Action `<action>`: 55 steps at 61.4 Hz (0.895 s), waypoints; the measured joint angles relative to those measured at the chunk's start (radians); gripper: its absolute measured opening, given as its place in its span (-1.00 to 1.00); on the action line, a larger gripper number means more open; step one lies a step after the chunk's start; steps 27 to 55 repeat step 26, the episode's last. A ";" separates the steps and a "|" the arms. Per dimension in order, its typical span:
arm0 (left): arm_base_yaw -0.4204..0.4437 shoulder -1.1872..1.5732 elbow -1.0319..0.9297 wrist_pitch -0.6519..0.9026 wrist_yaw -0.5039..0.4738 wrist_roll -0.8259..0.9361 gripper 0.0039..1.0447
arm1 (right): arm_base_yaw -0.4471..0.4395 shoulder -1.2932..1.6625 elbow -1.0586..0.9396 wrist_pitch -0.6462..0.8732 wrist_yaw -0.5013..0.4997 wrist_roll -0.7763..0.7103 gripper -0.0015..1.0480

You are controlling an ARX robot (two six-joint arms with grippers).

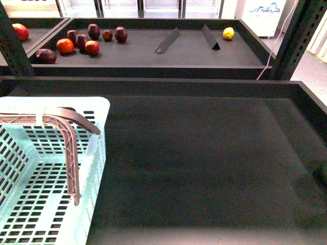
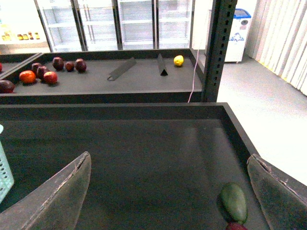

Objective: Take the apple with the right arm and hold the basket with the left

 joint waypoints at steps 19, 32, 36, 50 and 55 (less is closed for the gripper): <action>0.000 0.000 0.000 0.000 0.000 0.000 0.78 | 0.000 0.000 0.000 0.000 0.000 0.000 0.83; 0.000 0.000 0.000 0.000 0.000 0.002 0.86 | 0.000 0.000 0.000 0.000 0.000 0.000 0.83; 0.000 0.000 0.000 0.000 0.000 0.002 0.86 | 0.000 0.000 0.000 0.000 0.000 0.000 0.83; 0.000 0.000 0.000 0.000 0.000 0.002 0.86 | 0.000 0.000 0.000 0.000 0.000 0.000 0.83; 0.000 0.000 0.000 0.000 0.000 0.002 0.86 | 0.000 0.000 0.000 0.000 0.000 0.000 0.83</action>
